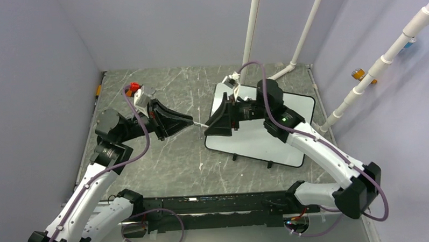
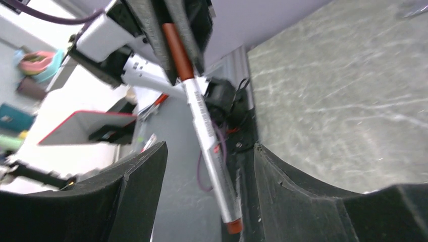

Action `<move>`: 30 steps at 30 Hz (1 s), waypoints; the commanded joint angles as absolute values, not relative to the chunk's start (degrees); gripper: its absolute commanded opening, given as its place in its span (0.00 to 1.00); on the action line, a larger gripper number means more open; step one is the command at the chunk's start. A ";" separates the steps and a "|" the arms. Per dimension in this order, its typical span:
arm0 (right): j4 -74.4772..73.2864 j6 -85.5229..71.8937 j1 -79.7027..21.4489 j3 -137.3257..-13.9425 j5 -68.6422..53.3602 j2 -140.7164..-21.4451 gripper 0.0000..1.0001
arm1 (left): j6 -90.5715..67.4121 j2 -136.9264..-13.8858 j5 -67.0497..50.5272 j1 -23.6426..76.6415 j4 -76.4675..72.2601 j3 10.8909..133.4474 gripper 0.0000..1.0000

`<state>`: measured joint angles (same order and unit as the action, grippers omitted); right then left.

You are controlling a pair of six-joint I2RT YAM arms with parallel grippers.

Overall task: Write a sentence on the whiteboard
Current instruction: Open the whiteboard marker.

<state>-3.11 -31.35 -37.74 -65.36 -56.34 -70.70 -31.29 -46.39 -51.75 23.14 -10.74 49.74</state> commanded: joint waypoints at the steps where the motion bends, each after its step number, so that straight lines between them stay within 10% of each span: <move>1: 9.77 -33.28 -37.17 -60.82 -46.50 -64.86 0.66 | -40.51 -45.49 -43.52 23.38 -20.22 47.36 0.00; 30: 29.18 -40.61 -37.18 -62.26 -46.58 -66.97 0.50 | -67.78 -51.67 -35.03 23.37 -55.59 36.83 0.00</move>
<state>23.81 -39.22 -37.30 -59.24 -45.10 -66.70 -65.12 -50.94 -35.92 23.14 -48.97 36.84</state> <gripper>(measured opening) 0.530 0.127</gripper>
